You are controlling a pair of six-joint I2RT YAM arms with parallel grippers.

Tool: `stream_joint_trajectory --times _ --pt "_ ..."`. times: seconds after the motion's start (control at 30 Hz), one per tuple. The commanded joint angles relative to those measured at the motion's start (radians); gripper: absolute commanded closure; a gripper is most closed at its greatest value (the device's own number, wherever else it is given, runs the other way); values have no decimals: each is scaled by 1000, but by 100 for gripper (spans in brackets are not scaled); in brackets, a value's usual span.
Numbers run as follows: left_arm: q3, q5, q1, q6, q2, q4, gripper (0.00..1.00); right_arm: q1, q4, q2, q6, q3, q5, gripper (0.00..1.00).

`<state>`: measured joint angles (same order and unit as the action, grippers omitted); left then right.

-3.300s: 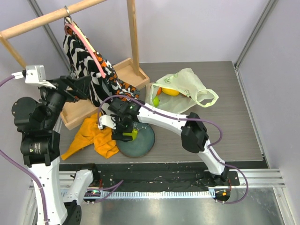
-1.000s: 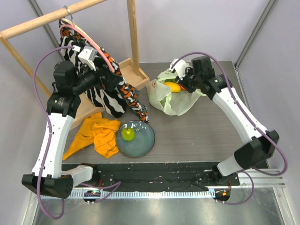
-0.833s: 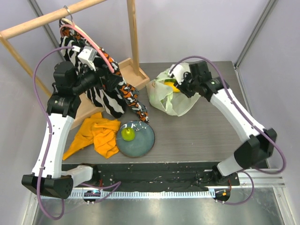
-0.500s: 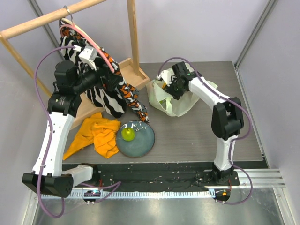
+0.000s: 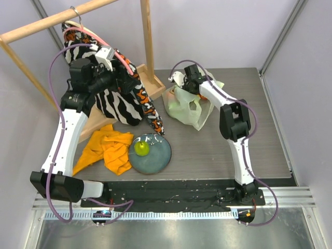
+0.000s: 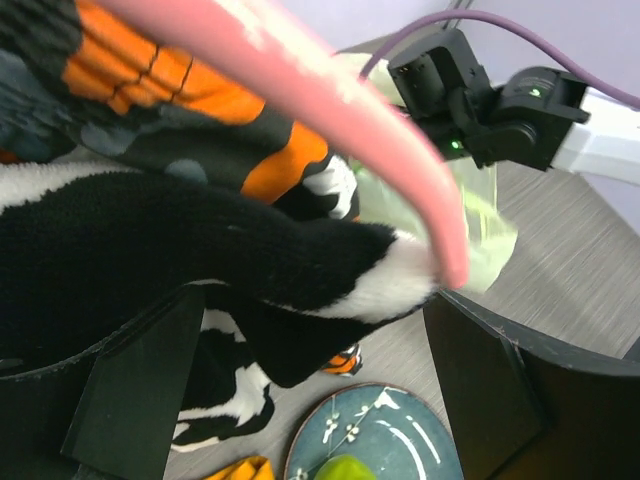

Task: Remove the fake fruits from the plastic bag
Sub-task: Take out the fake fruit from the plastic bag.

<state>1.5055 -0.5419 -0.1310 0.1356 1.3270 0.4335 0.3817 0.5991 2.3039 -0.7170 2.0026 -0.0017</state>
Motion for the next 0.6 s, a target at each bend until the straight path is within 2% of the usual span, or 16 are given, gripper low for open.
stream_joint_trajectory --times 0.0,0.13,0.27,0.3,0.37,0.57 --pt "55 22 -4 -47 38 13 3 -20 19 94 -38 157 14 27" --pt "81 30 -5 -54 64 14 4 -24 47 124 -71 180 -20 33" --pt "78 33 -10 -59 61 14 4 -35 45 86 -72 136 -17 66" --pt "76 33 -15 -57 58 13 4 -37 45 54 -52 116 -11 69" --pt "71 31 -16 -59 43 14 4 -46 45 5 -30 87 31 74" --pt "30 22 -22 -41 -11 -16 4 -47 79 -328 30 -157 14 78"
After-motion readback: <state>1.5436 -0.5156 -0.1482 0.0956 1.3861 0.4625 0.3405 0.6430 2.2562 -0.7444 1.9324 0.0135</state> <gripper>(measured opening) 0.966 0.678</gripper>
